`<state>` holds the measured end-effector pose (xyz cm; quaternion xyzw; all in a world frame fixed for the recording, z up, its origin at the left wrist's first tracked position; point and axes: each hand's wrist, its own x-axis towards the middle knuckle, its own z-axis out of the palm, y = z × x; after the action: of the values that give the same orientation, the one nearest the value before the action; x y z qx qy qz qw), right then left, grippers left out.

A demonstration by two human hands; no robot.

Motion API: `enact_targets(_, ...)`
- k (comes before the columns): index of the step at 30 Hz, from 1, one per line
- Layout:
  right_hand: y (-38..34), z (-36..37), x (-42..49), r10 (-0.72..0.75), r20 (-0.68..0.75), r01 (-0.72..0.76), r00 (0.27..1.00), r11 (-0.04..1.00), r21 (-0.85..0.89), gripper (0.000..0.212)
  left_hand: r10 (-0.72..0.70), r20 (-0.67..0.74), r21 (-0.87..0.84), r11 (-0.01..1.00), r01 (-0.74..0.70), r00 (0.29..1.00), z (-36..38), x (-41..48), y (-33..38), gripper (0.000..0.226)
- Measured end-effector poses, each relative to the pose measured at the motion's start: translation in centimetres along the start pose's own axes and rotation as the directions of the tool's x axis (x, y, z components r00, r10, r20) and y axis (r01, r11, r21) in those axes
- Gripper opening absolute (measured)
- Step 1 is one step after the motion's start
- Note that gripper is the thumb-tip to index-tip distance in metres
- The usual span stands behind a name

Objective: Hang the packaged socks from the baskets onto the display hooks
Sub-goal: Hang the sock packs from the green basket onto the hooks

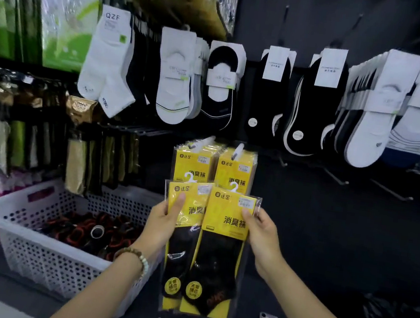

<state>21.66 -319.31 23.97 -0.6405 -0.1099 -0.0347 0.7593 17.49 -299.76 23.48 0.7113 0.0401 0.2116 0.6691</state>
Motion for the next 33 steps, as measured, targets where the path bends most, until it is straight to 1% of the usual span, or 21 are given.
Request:
enact_targets(2, -0.7, -0.1, 1.8, -0.031, -0.052, 0.03, 0.998, 0.999, -0.019, 0.014, 0.044, -0.022, 0.048, 0.998, -0.043, 0.999, -1.4, 1.4, -0.1, 0.041)
enact_targets(5, -1.9, 0.1, 5.0, -0.097, -0.136, 0.089, 0.986, 0.994, -0.064, 0.012, 0.088, -0.023, 0.107, 0.991, -0.085, 0.996, -3.2, 3.0, 0.1, 0.041)
enact_targets(8, -2.4, 1.1, 8.1, -0.147, -0.156, 0.125, 0.977, 0.981, -0.146, 0.009, 0.104, -0.02, 0.137, 0.985, -0.101, 0.994, -4.0, 3.9, 0.2, 0.041)
enact_targets(10, -1.9, 2.0, 9.9, -0.158, -0.163, 0.122, 0.974, 0.97, -0.211, 0.009, 0.111, -0.026, 0.154, 0.982, -0.106, 0.993, -4.2, 4.4, 0.4, 0.042)
enact_targets(14, -0.7, 3.3, 12.7, -0.099, -0.265, 0.039, 0.959, 0.974, -0.223, 0.018, 0.104, 0.015, 0.138, 0.985, -0.105, 0.994, -3.8, 5.1, 1.1, 0.048)
enact_targets(17, -0.1, 3.2, 13.7, -0.028, -0.334, -0.036, 0.942, 0.982, -0.184, 0.012, 0.098, 0.037, 0.128, 0.987, -0.102, 0.994, -3.3, 5.5, 1.5, 0.043)
enact_targets(18, -0.1, 3.1, 13.7, -0.001, -0.368, -0.073, 0.93, 0.98, -0.187, 0.015, 0.095, 0.045, 0.126, 0.987, -0.1, 0.994, -3.1, 5.5, 1.6, 0.041)
enact_targets(20, 0.1, 2.6, 13.1, 0.016, -0.442, -0.129, 0.897, 0.965, -0.227, 0.029, 0.108, 0.067, 0.087, 0.99, -0.114, 0.992, -2.7, 5.4, 1.8, 0.039)
enact_targets(22, -0.3, 2.1, 11.8, -0.034, -0.477, -0.106, 0.878, 0.959, -0.264, 0.04, 0.125, 0.108, 0.013, 0.992, -0.127, 0.986, -2.2, 5.0, 1.9, 0.025)
enact_targets(23, -0.7, 2.0, 10.9, -0.062, -0.441, -0.062, 0.895, 0.963, -0.261, 0.039, 0.13, 0.138, -0.007, 0.992, -0.13, 0.982, -2.0, 4.8, 1.8, 0.022)
enact_targets(24, -1.2, 2.0, 10.1, -0.086, -0.352, -0.004, 0.932, 0.968, -0.249, 0.033, 0.131, 0.171, -0.018, 0.991, -0.129, 0.976, -1.8, 4.5, 1.8, 0.021)
enact_targets(25, -1.9, 2.0, 9.2, -0.097, -0.218, 0.043, 0.971, 0.97, -0.24, 0.024, 0.124, 0.204, -0.015, 0.992, -0.123, 0.971, -1.5, 4.3, 1.6, 0.022)
enact_targets(26, -2.7, 2.0, 8.2, -0.092, -0.066, 0.073, 0.994, 0.966, -0.249, 0.017, 0.108, 0.237, -0.002, 0.994, -0.111, 0.966, -1.2, 3.9, 1.5, 0.022)
enact_targets(27, -3.4, 2.1, 7.3, -0.082, 0.078, 0.101, 0.994, 0.956, -0.277, 0.017, 0.093, 0.268, 0.006, 0.995, -0.098, 0.959, -0.8, 3.6, 1.2, 0.023)
enact_targets(29, -4.7, 1.8, 5.9, -0.033, 0.298, 0.141, 0.954, 0.927, -0.347, 0.026, 0.066, 0.322, -0.005, 0.998, -0.069, 0.944, 0.3, 2.7, 0.9, 0.024)
enact_targets(31, -5.4, 1.3, 5.0, 0.031, 0.405, 0.151, 0.914, 0.899, -0.411, 0.031, 0.044, 0.351, -0.01, 0.999, -0.043, 0.935, 1.4, 1.9, 0.7, 0.025)
enact_targets(33, -5.8, 0.6, 4.4, 0.06, 0.443, 0.162, 0.895, 0.88, -0.446, 0.027, 0.027, 0.362, -0.015, 1.0, -0.023, 0.932, 2.2, 1.2, 0.7, 0.026)
